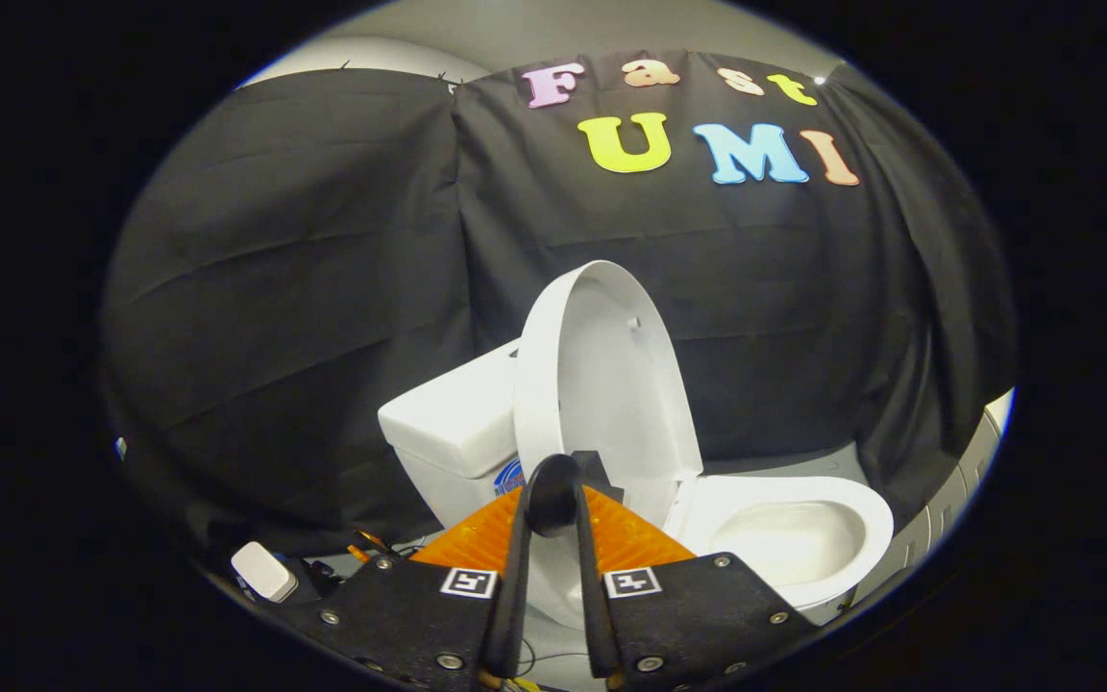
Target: Open the toilet lid.
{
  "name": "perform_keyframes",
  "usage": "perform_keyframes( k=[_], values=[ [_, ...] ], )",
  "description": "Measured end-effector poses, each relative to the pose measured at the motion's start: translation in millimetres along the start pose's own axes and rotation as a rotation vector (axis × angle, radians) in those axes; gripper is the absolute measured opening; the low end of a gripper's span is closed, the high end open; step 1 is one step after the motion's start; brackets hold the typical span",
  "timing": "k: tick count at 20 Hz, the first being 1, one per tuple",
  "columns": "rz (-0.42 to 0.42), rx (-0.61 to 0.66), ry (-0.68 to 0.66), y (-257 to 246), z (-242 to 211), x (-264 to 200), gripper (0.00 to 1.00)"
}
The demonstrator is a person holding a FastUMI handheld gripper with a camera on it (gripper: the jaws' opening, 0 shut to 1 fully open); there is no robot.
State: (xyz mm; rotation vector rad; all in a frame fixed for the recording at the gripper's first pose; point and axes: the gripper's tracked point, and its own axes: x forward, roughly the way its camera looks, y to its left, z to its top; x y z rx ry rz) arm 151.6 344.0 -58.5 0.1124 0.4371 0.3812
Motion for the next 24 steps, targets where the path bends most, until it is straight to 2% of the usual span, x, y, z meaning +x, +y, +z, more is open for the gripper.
perform_keyframes(
  k=[1, 4, 12, 17, 24],
  values=[
    [-0.004, -0.002, -0.003, -7, -1, -8, 0.36],
    [0.032, 0.037, -0.087, -19, 15, -33, 0.97],
    [-0.136, -0.026, -0.249, -115, 61, -116, 0.96],
    [-0.219, -0.135, -0.281, -151, 52, -164, 0.96],
    [-0.286, -0.091, -0.315, -185, 39, -208, 0.96]
  ],
)
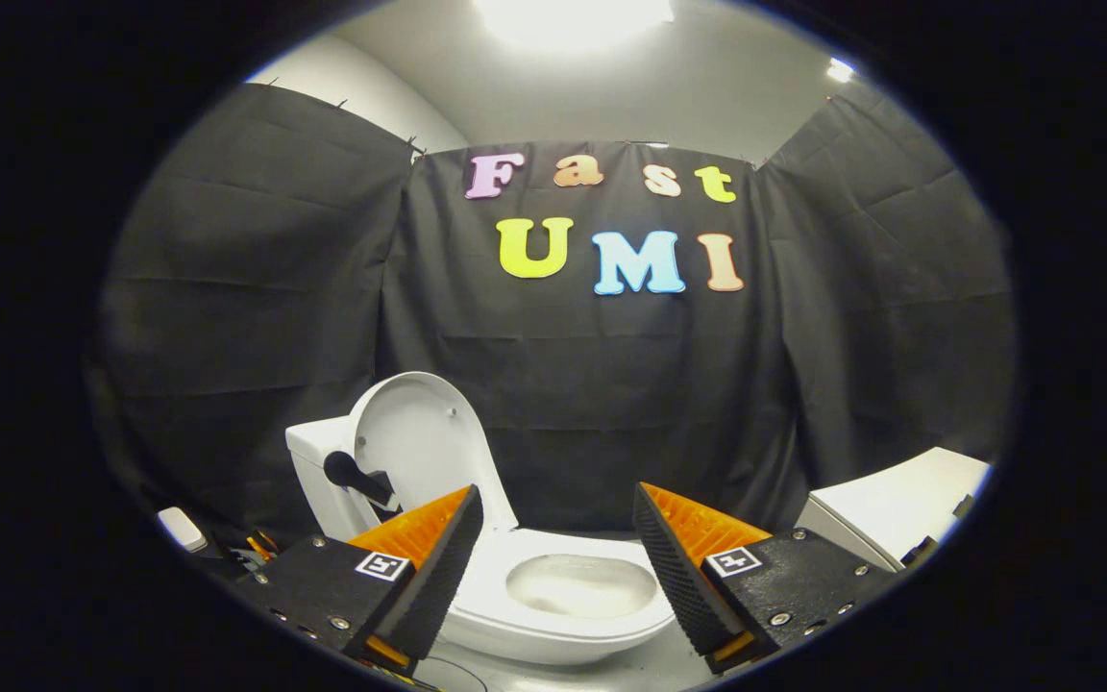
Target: Open the toilet lid.
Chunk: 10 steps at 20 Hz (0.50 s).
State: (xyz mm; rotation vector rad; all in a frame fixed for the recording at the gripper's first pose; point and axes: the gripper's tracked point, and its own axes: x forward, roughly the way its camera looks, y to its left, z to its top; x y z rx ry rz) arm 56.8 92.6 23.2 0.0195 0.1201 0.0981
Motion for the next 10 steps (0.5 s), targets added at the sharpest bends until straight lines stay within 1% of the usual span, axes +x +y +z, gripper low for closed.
perform_keyframes(
  k=[5, 7, 10],
  values=[
    [-0.073, 0.031, -0.079, -35, 13, -36, 0.96],
    [-0.102, 0.028, -0.092, -47, 13, -46, 0.96],
    [-0.123, 0.010, -0.090, -53, 7, -58, 0.96]
  ],
)
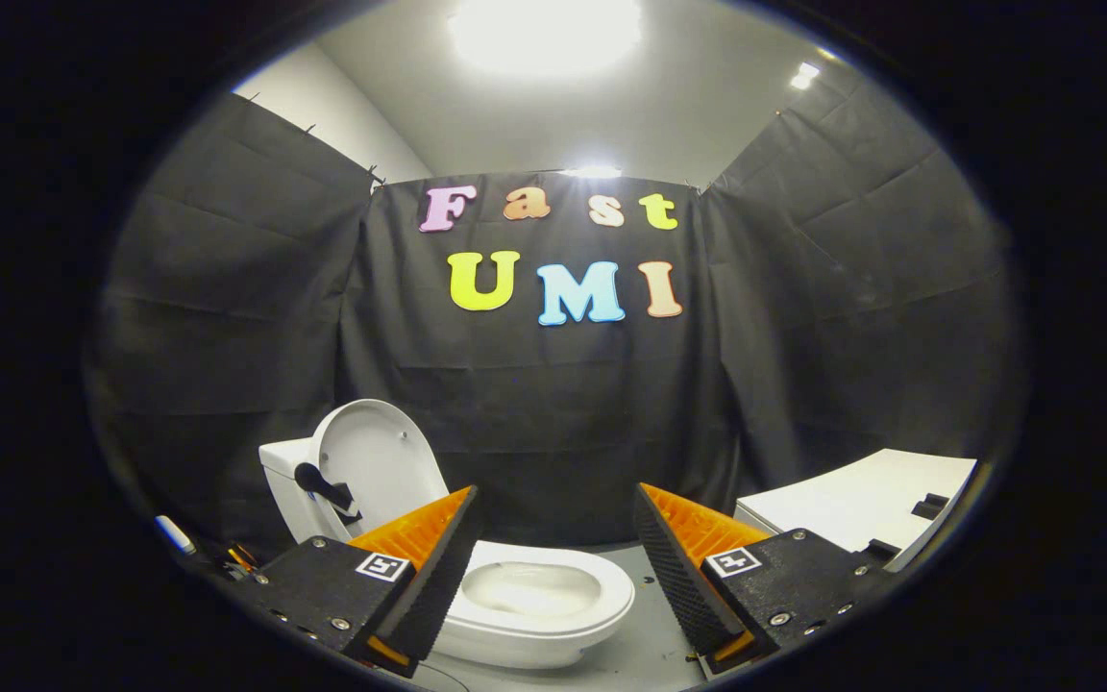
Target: Open the toilet lid.
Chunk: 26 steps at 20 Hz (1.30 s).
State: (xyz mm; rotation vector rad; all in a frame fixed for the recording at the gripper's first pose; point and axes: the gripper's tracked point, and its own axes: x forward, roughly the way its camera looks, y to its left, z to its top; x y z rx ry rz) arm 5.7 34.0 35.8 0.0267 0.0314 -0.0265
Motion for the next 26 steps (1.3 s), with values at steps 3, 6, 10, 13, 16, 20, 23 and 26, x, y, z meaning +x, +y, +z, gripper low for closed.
perform_keyframes(
  k=[3, 6, 10, 13, 16, 20, 23, 26],
  values=[
    [-0.005, -0.020, -0.003, -5, -5, -10, 0.96],
    [-0.011, 0.005, 0.006, -8, -10, -11, 0.96],
    [-0.017, 0.020, 0.003, -11, -10, -12, 0.96],
    [-0.010, 0.010, -0.013, -13, -6, -11, 0.96],
    [-0.016, 0.014, -0.011, -19, -8, -11, 0.96],
    [-0.020, 0.034, -0.008, -22, -8, -10, 0.96],
    [-0.026, 0.035, -0.002, -26, -10, -9, 0.96],
    [-0.028, 0.039, -0.005, -27, -8, -9, 0.96]
  ],
)
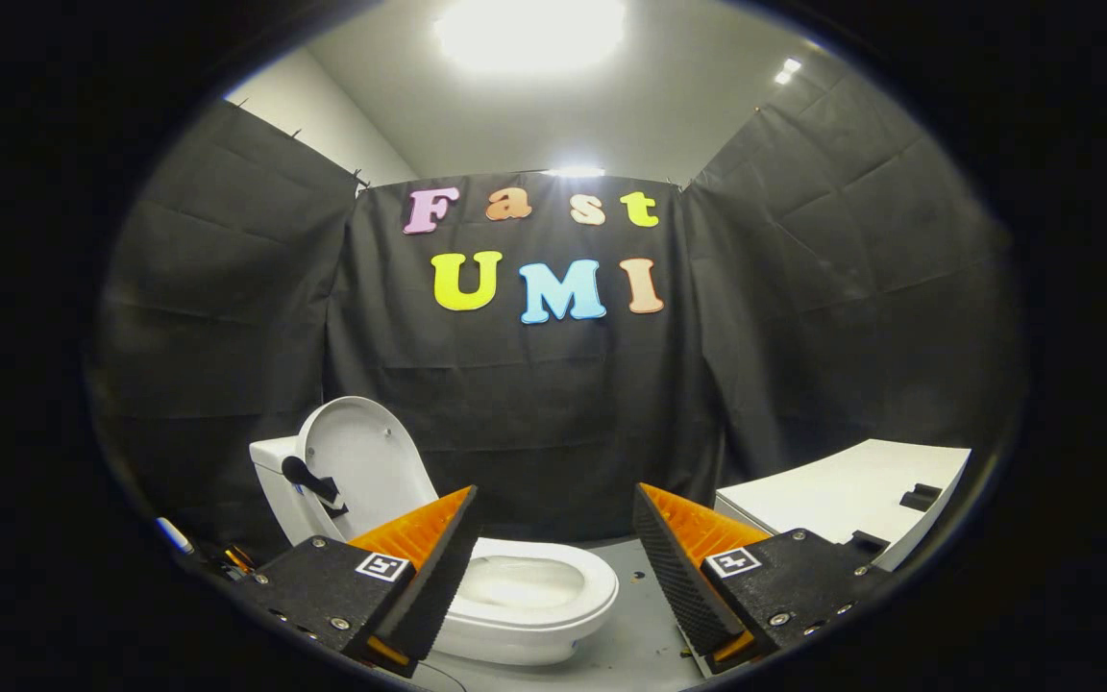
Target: Open the toilet lid.
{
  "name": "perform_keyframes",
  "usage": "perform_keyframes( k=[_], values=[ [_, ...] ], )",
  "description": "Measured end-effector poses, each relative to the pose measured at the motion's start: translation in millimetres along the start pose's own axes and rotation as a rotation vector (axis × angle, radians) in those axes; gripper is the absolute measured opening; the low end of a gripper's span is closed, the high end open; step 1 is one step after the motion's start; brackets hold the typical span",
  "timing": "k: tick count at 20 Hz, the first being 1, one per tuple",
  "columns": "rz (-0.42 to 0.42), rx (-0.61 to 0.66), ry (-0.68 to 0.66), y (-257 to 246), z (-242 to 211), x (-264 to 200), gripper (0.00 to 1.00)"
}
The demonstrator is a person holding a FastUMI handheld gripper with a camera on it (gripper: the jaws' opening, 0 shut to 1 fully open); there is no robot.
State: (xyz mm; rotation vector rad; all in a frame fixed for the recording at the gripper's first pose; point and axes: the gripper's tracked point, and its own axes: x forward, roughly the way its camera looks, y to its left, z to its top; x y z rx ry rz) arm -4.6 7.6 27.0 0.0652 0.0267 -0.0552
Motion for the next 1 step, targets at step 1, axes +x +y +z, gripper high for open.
perform_keyframes(
  k=[1],
  values=[
    [0.001, 0.002, -0.001, 0.3, 0.0, 0.6, 0.96]
  ],
)
